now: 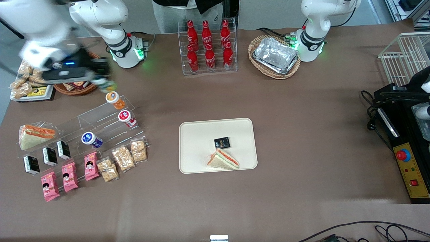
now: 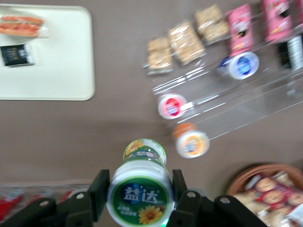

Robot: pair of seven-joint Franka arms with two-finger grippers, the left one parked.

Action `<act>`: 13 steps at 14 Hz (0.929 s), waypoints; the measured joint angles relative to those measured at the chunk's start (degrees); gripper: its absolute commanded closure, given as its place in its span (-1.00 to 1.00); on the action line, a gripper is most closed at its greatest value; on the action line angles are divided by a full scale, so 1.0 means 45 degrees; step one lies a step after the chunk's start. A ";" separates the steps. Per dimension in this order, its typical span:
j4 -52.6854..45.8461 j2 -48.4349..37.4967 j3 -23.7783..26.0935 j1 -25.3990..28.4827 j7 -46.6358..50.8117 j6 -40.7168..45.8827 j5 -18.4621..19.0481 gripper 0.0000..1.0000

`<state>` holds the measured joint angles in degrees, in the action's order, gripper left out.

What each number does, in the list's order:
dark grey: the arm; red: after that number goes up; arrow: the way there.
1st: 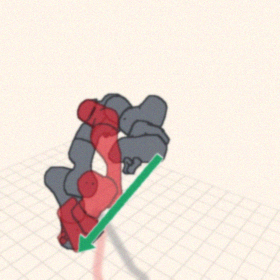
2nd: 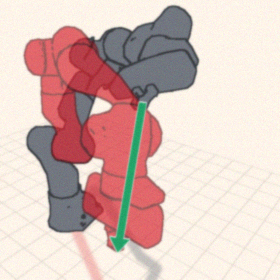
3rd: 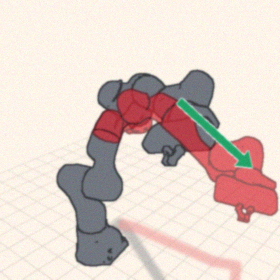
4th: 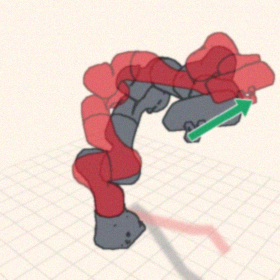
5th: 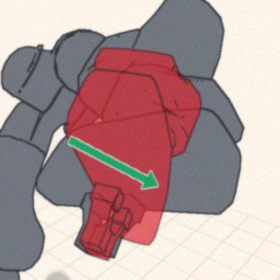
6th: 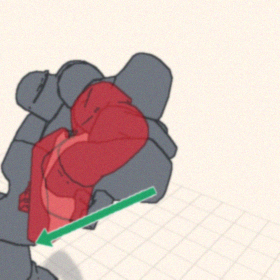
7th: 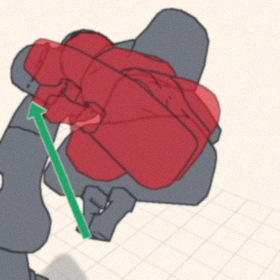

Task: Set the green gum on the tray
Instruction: 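Lift the bottle and carry it over the cream tray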

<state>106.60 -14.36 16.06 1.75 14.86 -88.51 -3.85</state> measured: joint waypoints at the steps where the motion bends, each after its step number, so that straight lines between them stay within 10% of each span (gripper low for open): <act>1: -0.0006 0.0272 0.0839 0.0087 0.1277 -0.0237 -0.0160 0.89; 8: 0.1067 0.4503 0.2740 0.1228 0.5630 -0.6018 0.0003 0.89; 13: 0.1288 0.7445 0.2714 0.1858 0.7247 -0.9299 0.1698 0.88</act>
<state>112.40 19.14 28.27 10.11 47.47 -130.35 3.79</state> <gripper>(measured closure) 0.414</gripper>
